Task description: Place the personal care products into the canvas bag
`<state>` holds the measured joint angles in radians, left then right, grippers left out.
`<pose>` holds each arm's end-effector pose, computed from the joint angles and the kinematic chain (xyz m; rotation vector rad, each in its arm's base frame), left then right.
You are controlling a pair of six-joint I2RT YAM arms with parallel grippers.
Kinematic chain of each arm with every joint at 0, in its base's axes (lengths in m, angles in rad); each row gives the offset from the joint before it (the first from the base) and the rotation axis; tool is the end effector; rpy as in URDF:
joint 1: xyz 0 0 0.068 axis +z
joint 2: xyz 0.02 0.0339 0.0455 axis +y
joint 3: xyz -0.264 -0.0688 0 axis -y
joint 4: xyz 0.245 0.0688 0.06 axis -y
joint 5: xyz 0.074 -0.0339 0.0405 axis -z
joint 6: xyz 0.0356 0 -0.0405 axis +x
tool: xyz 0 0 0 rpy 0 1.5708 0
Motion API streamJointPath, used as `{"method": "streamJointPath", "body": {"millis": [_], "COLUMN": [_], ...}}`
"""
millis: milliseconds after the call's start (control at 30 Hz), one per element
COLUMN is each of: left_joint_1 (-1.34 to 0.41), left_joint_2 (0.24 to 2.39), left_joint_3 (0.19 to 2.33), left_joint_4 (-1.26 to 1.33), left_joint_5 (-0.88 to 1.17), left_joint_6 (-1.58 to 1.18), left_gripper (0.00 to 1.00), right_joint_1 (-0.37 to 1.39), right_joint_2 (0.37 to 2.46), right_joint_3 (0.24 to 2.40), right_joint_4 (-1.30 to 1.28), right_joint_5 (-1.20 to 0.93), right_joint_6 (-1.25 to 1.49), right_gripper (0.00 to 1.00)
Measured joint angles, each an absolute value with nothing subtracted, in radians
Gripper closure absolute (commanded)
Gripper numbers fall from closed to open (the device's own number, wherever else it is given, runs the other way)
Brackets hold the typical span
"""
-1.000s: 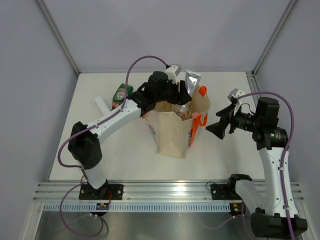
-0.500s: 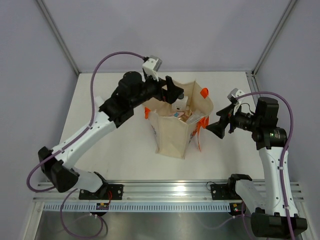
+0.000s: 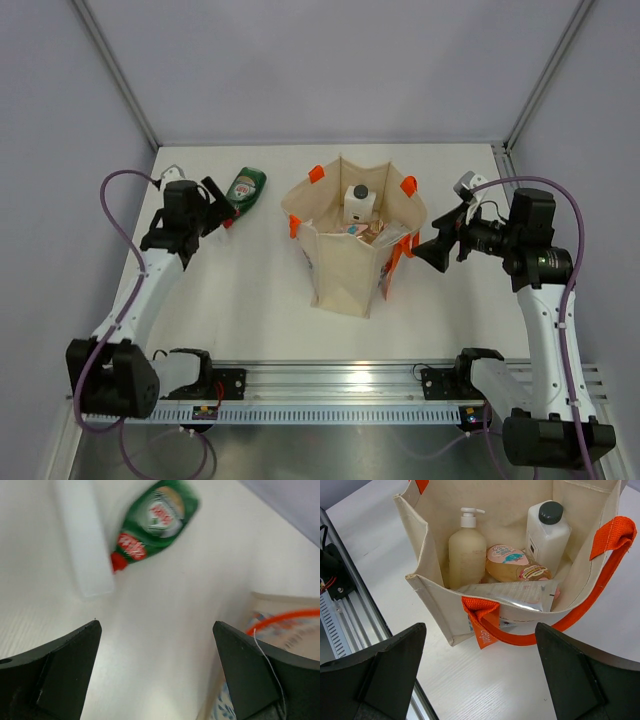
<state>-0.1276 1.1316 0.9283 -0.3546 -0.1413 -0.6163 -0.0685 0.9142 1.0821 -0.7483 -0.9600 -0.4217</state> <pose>0.2511 -0.0272 0.3039 -0.5977 2.0509 -0.2896 0.1709 0.0175 0.3709 -0.8512 1.7591 0.7036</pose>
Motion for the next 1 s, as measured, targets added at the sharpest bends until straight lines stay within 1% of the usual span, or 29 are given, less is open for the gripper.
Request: {"method": "streamJointPath", "body": {"millis": [100, 200, 333, 433, 533, 600, 700, 800, 833, 900, 933, 967, 1000], "left_joint_1": [-0.044, -0.018, -0.016, -0.014, -0.009, -0.005, 0.006, 0.027, 0.033, 0.043, 0.048, 0.051, 0.054], "left_joint_2": [1.282, 1.441, 1.657, 1.766, 1.835, 1.871, 1.904, 1.924, 1.93, 1.946, 1.956, 1.962, 1.967], "left_joint_3": [0.942, 1.003, 1.19, 1.307, 1.361, 1.38, 1.387, 1.391, 1.396, 1.408, 1.414, 1.415, 1.415], "left_joint_4": [-0.381, -0.408, -0.483, -0.5, -0.508, -0.52, -0.528, -0.538, -0.539, -0.54, -0.54, -0.536, -0.528], "left_joint_5": [-0.157, -0.172, -0.233, -0.278, -0.302, -0.308, -0.308, -0.308, -0.308, -0.307, -0.307, -0.301, -0.295], "left_joint_6": [-0.653, -0.654, -0.651, -0.644, -0.633, -0.628, -0.622, -0.617, -0.616, -0.61, -0.606, -0.606, -0.6], "left_gripper": [0.01, 0.02, 0.04, 0.05, 0.08, 0.11, 0.2, 0.21, 0.24, 0.26, 0.33, 0.36, 0.46], "right_joint_1": [-0.068, -0.068, -0.068, -0.068, -0.068, -0.068, -0.068, -0.068, -0.068, -0.068, -0.068, -0.068, -0.068], "right_joint_2": [0.927, 0.935, 0.94, 0.944, 0.955, 0.963, 0.967, 0.968, 0.968, 0.968, 0.968, 0.968, 0.968], "right_joint_3": [1.082, 1.082, 1.082, 1.082, 1.082, 1.082, 1.082, 1.082, 1.082, 1.082, 1.082, 1.082, 1.082], "right_joint_4": [-0.746, -0.745, -0.744, -0.744, -0.739, -0.734, -0.728, -0.728, -0.728, -0.728, -0.727, -0.727, -0.727], "right_joint_5": [-0.96, -0.961, -0.961, -0.961, -0.961, -0.96, -0.96, -0.96, -0.96, -0.96, -0.96, -0.96, -0.96], "right_joint_6": [-0.421, -0.421, -0.421, -0.422, -0.422, -0.422, -0.422, -0.422, -0.422, -0.421, -0.42, -0.419, -0.419], "right_gripper": [0.0, 0.01, 0.0, 0.01, 0.01, 0.0, 0.01, 0.0, 0.01, 0.01, 0.01, 0.01, 0.0]}}
